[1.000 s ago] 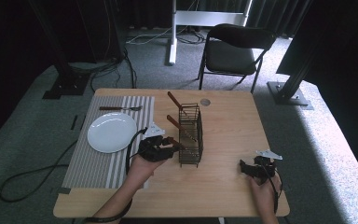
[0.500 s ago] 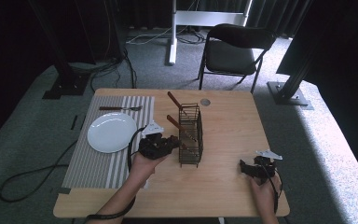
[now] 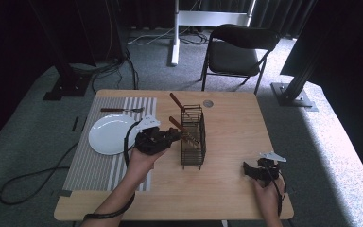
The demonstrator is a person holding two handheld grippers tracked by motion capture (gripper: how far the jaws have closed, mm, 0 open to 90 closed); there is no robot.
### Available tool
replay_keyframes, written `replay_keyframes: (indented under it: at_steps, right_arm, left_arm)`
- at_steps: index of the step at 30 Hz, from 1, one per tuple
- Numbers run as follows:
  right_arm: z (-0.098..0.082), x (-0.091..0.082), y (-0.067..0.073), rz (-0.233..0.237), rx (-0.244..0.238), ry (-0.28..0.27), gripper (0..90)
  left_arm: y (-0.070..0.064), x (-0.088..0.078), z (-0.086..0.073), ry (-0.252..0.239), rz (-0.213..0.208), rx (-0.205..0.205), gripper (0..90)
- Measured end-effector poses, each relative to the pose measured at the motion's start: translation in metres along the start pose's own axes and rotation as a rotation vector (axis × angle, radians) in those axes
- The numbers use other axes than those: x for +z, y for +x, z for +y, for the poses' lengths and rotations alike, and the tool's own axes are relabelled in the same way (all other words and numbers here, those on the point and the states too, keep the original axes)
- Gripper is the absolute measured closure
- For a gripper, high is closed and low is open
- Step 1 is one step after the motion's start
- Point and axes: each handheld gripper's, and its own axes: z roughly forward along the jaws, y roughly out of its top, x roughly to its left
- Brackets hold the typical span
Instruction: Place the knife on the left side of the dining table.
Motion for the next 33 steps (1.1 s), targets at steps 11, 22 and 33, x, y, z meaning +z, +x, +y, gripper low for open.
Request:
replay_keyframes:
  at_steps: [11, 22, 33]
  right_arm:
    - [0.000, 0.000, 0.000, 0.000, -0.003, 0.000, 12.1]
    - [0.000, 0.000, 0.000, -0.001, 0.006, 0.001, 12.1]
    - [0.000, 0.000, 0.000, -0.002, 0.004, 0.001, 12.1]
  left_arm:
    - [-0.003, -0.066, 0.025, -0.104, 0.011, 0.033, 75.6]
    - [0.016, -0.106, 0.015, -0.111, 0.081, 0.019, 75.6]
    - [0.043, -0.116, -0.025, -0.060, 0.151, -0.053, 75.6]
